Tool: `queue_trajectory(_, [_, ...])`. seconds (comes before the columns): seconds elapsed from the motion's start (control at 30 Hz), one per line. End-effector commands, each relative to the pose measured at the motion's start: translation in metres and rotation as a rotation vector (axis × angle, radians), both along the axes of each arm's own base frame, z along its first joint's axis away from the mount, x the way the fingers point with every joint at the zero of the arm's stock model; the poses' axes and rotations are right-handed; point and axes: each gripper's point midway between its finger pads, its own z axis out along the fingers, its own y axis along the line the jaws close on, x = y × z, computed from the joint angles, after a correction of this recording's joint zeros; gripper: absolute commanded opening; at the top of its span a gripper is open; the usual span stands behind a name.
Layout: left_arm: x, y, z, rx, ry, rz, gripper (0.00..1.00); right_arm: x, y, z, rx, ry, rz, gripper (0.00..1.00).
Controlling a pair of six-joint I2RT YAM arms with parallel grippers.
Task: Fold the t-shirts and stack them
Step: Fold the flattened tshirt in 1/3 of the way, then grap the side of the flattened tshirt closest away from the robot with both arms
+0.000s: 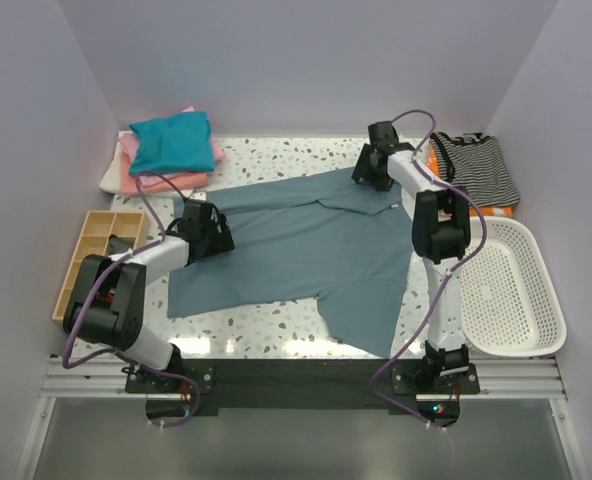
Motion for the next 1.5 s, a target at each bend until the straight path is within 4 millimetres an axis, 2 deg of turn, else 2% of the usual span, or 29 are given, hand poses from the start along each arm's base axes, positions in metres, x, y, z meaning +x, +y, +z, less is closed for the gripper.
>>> queue_trajectory(0.0, [0.011,0.006,0.004,0.004,-0.025,0.005,0.79,-0.007,-0.007,-0.001,0.081,-0.071,0.097,0.71])
queue_trajectory(0.03, [0.013,0.000,0.009,-0.020,-0.042,-0.015,0.79,-0.008,-0.002,0.009,0.101,-0.106,0.129,0.71])
queue_trajectory(0.07, [0.016,-0.003,0.019,-0.036,-0.074,-0.023,0.79,-0.021,0.004,0.010,0.132,-0.106,0.155,0.72])
queue_trajectory(0.1, [0.019,-0.005,0.027,-0.047,-0.105,-0.030,0.79,-0.017,0.018,0.049,0.190,-0.212,0.205,0.72])
queue_trajectory(0.13, [0.019,-0.007,0.033,-0.060,-0.124,-0.038,0.79,-0.022,0.022,0.064,0.197,-0.245,0.218,0.72])
queue_trajectory(0.17, [0.021,-0.009,0.046,-0.074,-0.165,-0.045,0.79,-0.036,0.025,0.062,0.197,-0.235,0.228,0.73])
queue_trajectory(0.2, [0.021,-0.010,0.054,-0.082,-0.187,-0.055,0.79,-0.041,0.025,0.098,0.199,-0.311,0.241,0.74])
queue_trajectory(0.23, [0.021,-0.014,0.067,-0.105,-0.221,-0.072,0.79,-0.048,0.024,0.106,0.195,-0.322,0.243,0.74])
queue_trajectory(0.27, [0.018,-0.016,0.072,-0.112,-0.226,-0.081,0.79,-0.063,0.023,0.100,0.197,-0.294,0.241,0.74])
queue_trajectory(0.3, [0.015,-0.017,0.078,-0.123,-0.235,-0.087,0.79,-0.076,0.021,0.123,0.206,-0.320,0.235,0.74])
queue_trajectory(0.33, [0.012,-0.018,0.088,-0.133,-0.257,-0.086,0.78,-0.093,0.018,0.111,0.203,-0.276,0.223,0.74])
queue_trajectory(0.37, [0.002,-0.016,0.084,-0.135,-0.228,-0.081,0.78,-0.105,0.015,0.112,0.205,-0.259,0.208,0.74])
queue_trajectory(0.43, [-0.011,-0.012,0.087,-0.144,-0.223,-0.047,0.77,-0.146,0.015,0.100,0.243,-0.173,0.199,0.74])
queue_trajectory(0.47, [-0.026,-0.007,0.073,-0.131,-0.168,-0.026,0.76,-0.160,0.016,0.095,0.252,-0.144,0.196,0.74])
queue_trajectory(0.53, [-0.041,0.002,0.070,-0.129,-0.159,0.030,0.75,-0.199,0.011,0.083,0.240,-0.075,0.171,0.74])
queue_trajectory(0.57, [-0.057,0.008,0.055,-0.116,-0.110,0.056,0.75,-0.213,0.010,0.078,0.228,-0.049,0.166,0.74])
queue_trajectory(0.63, [-0.070,0.016,0.052,-0.119,-0.108,0.125,0.77,-0.250,0.002,0.069,0.232,0.009,0.128,0.74])
queue_trajectory(0.67, [-0.083,0.020,0.041,-0.109,-0.074,0.148,0.77,-0.263,0.004,0.068,0.242,0.023,0.125,0.74])
queue_trajectory(0.77, [-0.100,0.033,0.033,-0.115,-0.050,0.276,0.78,-0.312,0.002,0.056,0.222,0.108,0.085,0.74])
queue_trajectory(0.87, [-0.114,0.049,0.030,-0.064,-0.028,0.368,0.80,-0.348,0.000,0.052,0.206,0.158,0.061,0.75])
queue_trajectory(1.0, [-0.122,0.064,0.031,-0.037,-0.018,0.496,0.84,-0.382,-0.002,0.047,0.232,0.202,0.041,0.75])
queue_trajectory(1.1, [-0.131,0.076,0.027,0.007,0.002,0.576,0.90,-0.406,-0.004,0.043,0.240,0.243,0.036,0.75])
queue_trajectory(1.13, [-0.134,0.082,0.024,0.032,0.008,0.601,0.95,-0.414,-0.005,0.039,0.241,0.259,0.034,0.75])
queue_trajectory(1.2, [-0.139,0.087,0.020,0.049,0.027,0.637,0.98,-0.427,-0.009,0.036,0.234,0.283,0.017,0.75])
queue_trajectory(1.33, [-0.144,0.091,0.012,0.035,0.050,0.669,0.99,-0.445,-0.019,0.033,0.214,0.299,-0.001,0.75])
queue_trajectory(1.47, [-0.138,0.092,0.010,-0.020,0.024,0.667,1.00,-0.456,-0.025,0.030,0.200,0.323,-0.014,0.76])
